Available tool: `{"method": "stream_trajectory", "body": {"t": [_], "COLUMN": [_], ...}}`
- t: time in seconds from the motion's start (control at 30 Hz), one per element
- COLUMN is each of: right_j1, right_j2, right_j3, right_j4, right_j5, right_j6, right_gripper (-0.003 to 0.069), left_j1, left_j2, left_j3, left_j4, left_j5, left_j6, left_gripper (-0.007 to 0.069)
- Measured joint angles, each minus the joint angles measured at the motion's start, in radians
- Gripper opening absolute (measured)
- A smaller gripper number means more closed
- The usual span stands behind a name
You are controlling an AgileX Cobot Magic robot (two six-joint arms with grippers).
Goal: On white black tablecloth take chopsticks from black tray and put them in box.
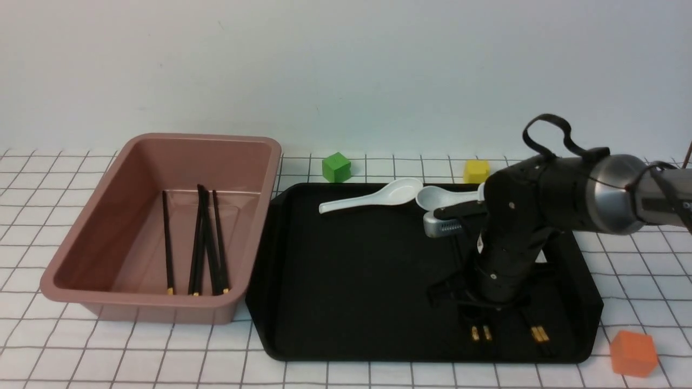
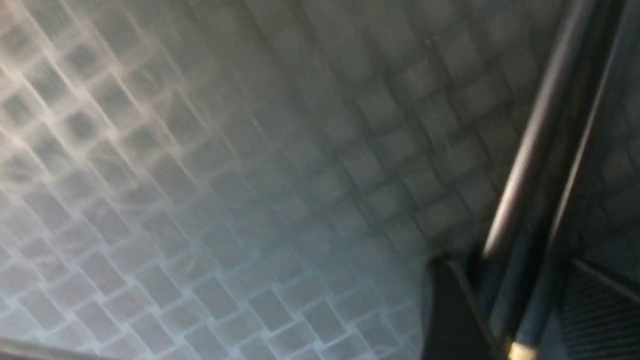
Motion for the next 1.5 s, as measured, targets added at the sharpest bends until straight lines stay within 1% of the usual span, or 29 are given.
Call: {"method": "stream_trajectory", "body": {"t": [0.13,0.23,0.27,0.3,0.33,0.37,0.4,0.57,0.7,0.77,0.87,0.93,1.03,1.1,1.13,1.23,1.33,1.37,1.4,1.43,1.5], "right_j1": [0.0,0.0,0.0,0.0,-0.001,-0.001,-0.001,-0.001,-0.001,-0.001,0.001,0.016,0.063,0.102,0.133,0.19,0.239,0.259,0.259,0.281,0.31], "right_j2": [0.007,0.009,0.01,0.01,0.011,0.011,0.011,-0.016,-0.116,-0.172,-0.247,-0.288,-0.304,-0.274,-0.241,-0.133,0.008,0.055,0.055,0.128,0.208], "right_j3": [-0.006,-0.01,-0.01,-0.01,-0.013,-0.013,-0.014,-0.009,-0.007,-0.007,-0.007,-0.007,-0.036,-0.093,-0.155,-0.305,-0.465,-0.519,-0.519,-0.598,-0.686], "right_j4": [-0.001,0.001,-0.001,-0.002,-0.002,-0.002,-0.001,0.008,0.025,0.042,0.092,0.145,0.264,0.362,0.415,0.514,0.58,0.59,0.59,0.597,0.599], "right_j5": [0.008,0.017,0.02,0.021,0.028,0.032,0.035,0.054,0.155,0.195,0.212,0.171,0.076,0.025,-0.003,-0.075,-0.151,-0.176,-0.176,-0.215,-0.264], "right_j6": [0.0,0.0,0.0,0.0,0.0,-0.001,0.001,0.001,0.001,0.001,-0.004,-0.04,-0.159,-0.254,-0.306,-0.407,-0.467,-0.48,-0.48,-0.504,-0.529], "right_gripper": [0.0324,0.0307,0.0264,0.0242,0.0181,0.0146,0.0131,0.0139,0.0139,0.0139,0.0139,0.0139,0.0139,0.0139,0.0139,0.0139,0.0139,0.0139,0.0139,0.0139,0.0144], "left_j1": [0.0,0.0,0.0,0.0,0.0,0.0,0.0,0.0,0.0,0.0,0.0,0.0,0.0,0.0,0.0,0.0,0.0,0.0,0.0,0.0,0.0], "left_j2": [0.0,0.0,0.0,0.0,0.0,0.0,0.0,0.0,0.0,0.0,0.0,0.0,0.0,0.0,0.0,0.0,0.0,0.0,0.0,0.0,0.0], "left_j3": [0.0,0.0,0.0,0.0,0.0,0.0,0.0,0.0,0.0,0.0,0.0,0.0,0.0,0.0,0.0,0.0,0.0,0.0,0.0,0.0,0.0], "left_j4": [0.0,0.0,0.0,0.0,0.0,0.0,0.0,0.0,0.0,0.0,0.0,0.0,0.0,0.0,0.0,0.0,0.0,0.0,0.0,0.0,0.0], "left_j5": [0.0,0.0,0.0,0.0,0.0,0.0,0.0,0.0,0.0,0.0,0.0,0.0,0.0,0.0,0.0,0.0,0.0,0.0,0.0,0.0,0.0], "left_j6": [0.0,0.0,0.0,0.0,0.0,0.0,0.0,0.0,0.0,0.0,0.0,0.0,0.0,0.0,0.0,0.0,0.0,0.0,0.0,0.0,0.0], "left_gripper": [0.0238,0.0238,0.0238,0.0238,0.0238,0.0238,0.0238,0.0238,0.0238,0.0238,0.0238,0.0238,0.0238,0.0238,0.0238,0.0238,0.0238,0.0238,0.0238,0.0238,0.0238]}}
